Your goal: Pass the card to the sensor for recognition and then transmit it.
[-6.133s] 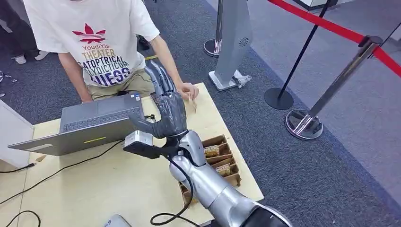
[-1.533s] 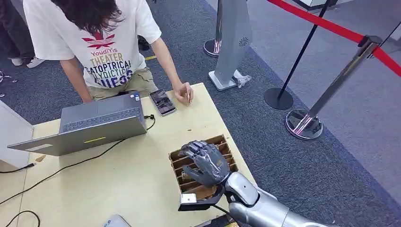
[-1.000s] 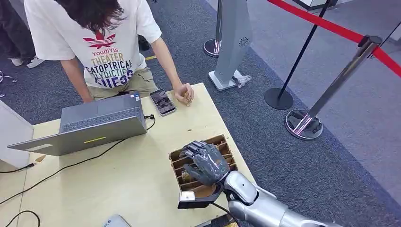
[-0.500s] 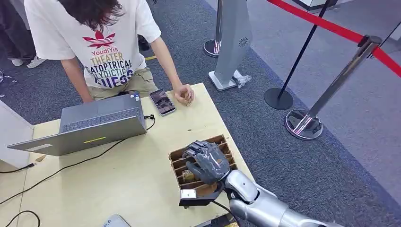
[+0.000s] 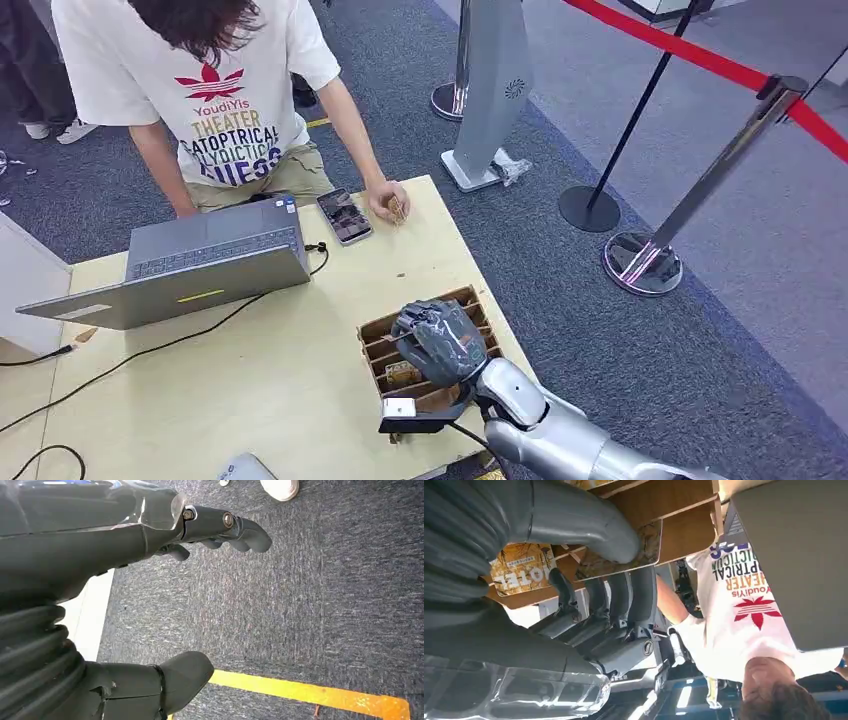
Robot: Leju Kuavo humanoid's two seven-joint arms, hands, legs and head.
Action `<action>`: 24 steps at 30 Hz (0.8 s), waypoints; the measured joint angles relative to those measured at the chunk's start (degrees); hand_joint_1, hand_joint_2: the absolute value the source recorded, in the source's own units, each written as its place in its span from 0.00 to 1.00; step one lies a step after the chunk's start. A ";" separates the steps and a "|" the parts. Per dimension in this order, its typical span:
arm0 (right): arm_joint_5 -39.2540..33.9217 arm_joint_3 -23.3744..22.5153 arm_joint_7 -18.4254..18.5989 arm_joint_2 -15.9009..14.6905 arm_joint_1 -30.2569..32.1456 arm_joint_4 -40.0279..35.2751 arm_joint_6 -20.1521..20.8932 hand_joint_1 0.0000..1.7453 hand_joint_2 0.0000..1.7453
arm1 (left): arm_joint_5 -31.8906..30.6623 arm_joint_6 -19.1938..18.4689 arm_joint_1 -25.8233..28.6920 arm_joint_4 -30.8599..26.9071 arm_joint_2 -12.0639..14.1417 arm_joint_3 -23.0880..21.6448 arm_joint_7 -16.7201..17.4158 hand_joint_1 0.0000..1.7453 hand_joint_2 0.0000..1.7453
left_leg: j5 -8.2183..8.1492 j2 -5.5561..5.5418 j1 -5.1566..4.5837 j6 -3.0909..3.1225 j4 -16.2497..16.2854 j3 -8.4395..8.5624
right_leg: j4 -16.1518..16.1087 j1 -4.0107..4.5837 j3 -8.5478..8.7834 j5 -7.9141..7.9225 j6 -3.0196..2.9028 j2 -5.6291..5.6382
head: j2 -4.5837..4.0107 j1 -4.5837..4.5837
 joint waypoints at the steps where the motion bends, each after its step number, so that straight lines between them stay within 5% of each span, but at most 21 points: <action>1: 0.00 -0.02 0.00 0.00 -0.01 0.00 -0.07 0.81 1.00 | -0.07 0.00 0.00 0.00 0.00 0.04 -0.07 0.00 1.00 | 0.00 0.00 0.00 0.00 0.00 0.00 | 0.00 0.00 0.00 0.00 0.00 0.00 | 0.00 -0.02; 11: -2.65 -0.24 -1.79 0.02 -0.42 -1.01 -0.55 0.88 1.00 | -0.79 -0.09 -0.05 0.00 0.00 0.83 -0.42 0.00 1.00 | 0.00 0.00 0.00 0.00 0.00 -0.02 | 0.00 0.00 0.00 0.00 0.00 0.01 | 0.00 0.00; 24: -17.96 -0.52 -6.38 0.65 -5.42 -6.79 9.35 0.92 1.00 | -3.30 -0.94 -0.24 0.00 0.00 1.09 -1.73 0.00 1.00 | 0.01 0.00 0.00 0.00 0.00 -0.02 | 0.01 0.00 0.00 0.01 0.00 0.00 | 0.00 -0.02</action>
